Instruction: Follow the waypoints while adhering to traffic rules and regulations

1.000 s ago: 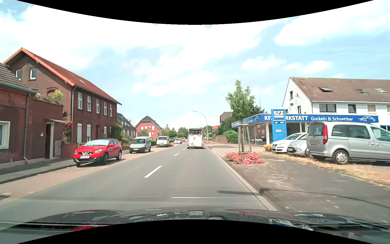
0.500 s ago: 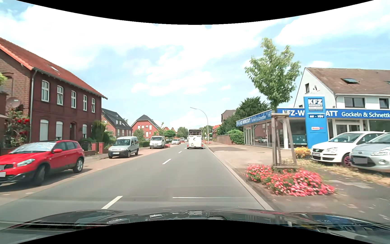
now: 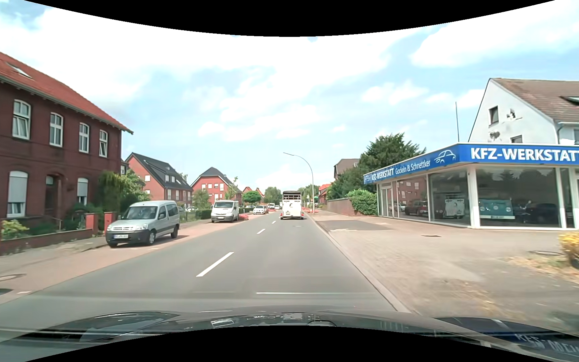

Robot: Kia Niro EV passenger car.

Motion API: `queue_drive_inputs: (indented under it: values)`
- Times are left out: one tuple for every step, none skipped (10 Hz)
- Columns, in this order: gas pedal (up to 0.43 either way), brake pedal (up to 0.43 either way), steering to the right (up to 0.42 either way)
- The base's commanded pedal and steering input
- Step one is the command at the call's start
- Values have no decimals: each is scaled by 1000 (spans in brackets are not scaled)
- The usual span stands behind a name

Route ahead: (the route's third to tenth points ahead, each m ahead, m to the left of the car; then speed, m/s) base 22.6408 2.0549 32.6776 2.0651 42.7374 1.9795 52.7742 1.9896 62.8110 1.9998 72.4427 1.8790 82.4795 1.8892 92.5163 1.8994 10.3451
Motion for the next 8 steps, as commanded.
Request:
queue_drive_inputs:
  values:
    - [150, 0, -8]
    - [150, 0, -8]
    - [150, 0, -7]
    - [150, 0, -5]
    - [150, 0, -3]
    - [150, 0, -1]
    - [150, 0, -4]
    - [150, 0, -7]
